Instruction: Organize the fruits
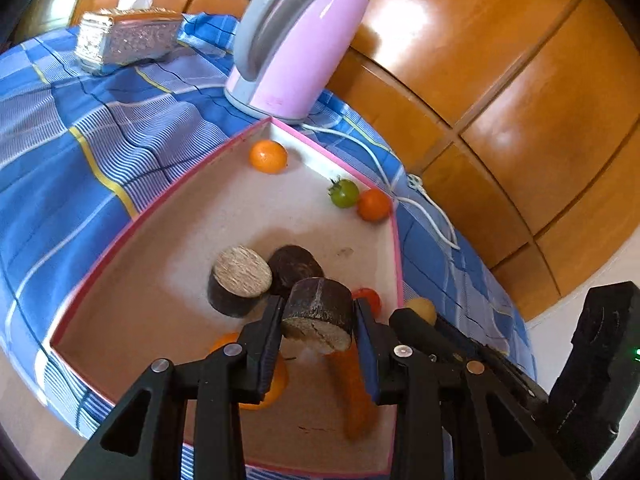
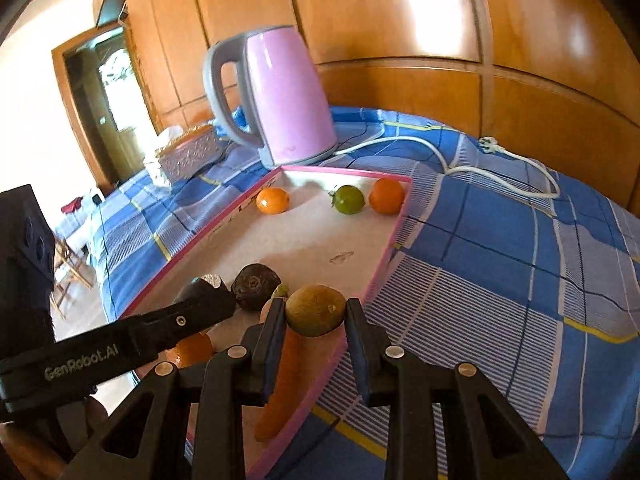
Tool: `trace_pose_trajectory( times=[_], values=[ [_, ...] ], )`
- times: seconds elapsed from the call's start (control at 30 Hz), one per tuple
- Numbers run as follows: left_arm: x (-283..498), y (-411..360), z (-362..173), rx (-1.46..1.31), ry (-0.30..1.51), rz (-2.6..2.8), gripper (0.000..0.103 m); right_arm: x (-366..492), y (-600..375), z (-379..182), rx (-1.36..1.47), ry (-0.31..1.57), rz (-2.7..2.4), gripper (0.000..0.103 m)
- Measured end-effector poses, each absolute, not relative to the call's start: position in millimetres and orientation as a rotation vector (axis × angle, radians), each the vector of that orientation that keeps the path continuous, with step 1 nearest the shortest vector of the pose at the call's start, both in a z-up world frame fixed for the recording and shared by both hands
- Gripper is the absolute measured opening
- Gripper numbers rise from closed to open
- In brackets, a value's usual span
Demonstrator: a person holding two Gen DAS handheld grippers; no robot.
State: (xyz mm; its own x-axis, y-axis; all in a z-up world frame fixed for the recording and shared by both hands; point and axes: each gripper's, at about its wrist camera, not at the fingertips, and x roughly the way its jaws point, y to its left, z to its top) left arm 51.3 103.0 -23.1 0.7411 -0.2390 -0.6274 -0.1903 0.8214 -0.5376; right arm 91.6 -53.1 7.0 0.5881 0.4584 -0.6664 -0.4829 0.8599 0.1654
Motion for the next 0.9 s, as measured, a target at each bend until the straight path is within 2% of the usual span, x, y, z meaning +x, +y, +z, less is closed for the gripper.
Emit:
trace_pose_trajectory(
  times=[0.13, 0.23, 0.3, 0.43, 0.8, 0.9],
  values=[
    [57, 106, -26, -0.636, 0.75, -0.009, 0.036, 100, -43, -1, -0.061, 0.803, 0.56, 0.032],
    [57, 107, -26, -0.634, 0.747, -0.009, 0.036, 100, -41, -2, -0.057, 0.801, 0.568, 0.039],
    [57, 107, -26, -0.636, 0.742, -0.011, 0.04, 98, -40, -3, -0.051, 0.796, 0.57, 0.043],
    [53, 108, -24, -0.649, 0.717, -0.023, 0.052, 92, -40, -3, -0.061, 0.78, 0.568, 0.043],
    [33, 121, -11, -0.648, 0.609, 0.107, 0.051, 78, -47, -1, -0.067, 0.761, 0.575, 0.043],
    [29, 123, -10, -0.64, 0.591, 0.162, 0.054, 74, -46, -1, -0.086, 0.753, 0.597, 0.043]
  ],
)
